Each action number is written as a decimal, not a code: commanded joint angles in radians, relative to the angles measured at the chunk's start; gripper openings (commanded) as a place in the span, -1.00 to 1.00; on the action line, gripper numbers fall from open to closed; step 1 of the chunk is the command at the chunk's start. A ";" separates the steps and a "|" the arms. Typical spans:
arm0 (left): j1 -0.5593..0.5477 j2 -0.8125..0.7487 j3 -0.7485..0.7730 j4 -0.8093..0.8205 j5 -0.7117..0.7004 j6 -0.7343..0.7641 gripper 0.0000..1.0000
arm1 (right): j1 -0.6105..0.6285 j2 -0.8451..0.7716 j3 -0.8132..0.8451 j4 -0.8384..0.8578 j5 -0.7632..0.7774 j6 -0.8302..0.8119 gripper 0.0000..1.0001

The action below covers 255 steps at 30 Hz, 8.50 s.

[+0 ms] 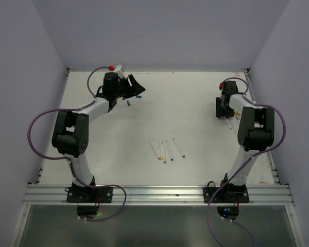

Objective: Open the pen caps

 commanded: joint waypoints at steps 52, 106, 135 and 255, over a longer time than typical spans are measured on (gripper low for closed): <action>-0.179 0.126 -0.284 1.161 0.410 -0.644 0.07 | 0.544 -0.415 -0.173 0.209 -0.573 0.322 -1.00; -0.187 0.012 -0.296 0.977 0.355 -0.542 -0.68 | 0.589 -0.438 -0.208 0.309 -0.521 0.376 -1.00; 0.064 0.107 0.147 0.473 0.051 -0.412 -1.00 | 0.797 -0.744 -0.650 0.245 -0.308 0.543 -1.00; -0.014 0.163 0.231 -0.363 -0.139 0.120 -1.00 | 0.633 -0.633 -0.558 -0.024 -0.094 0.399 -1.00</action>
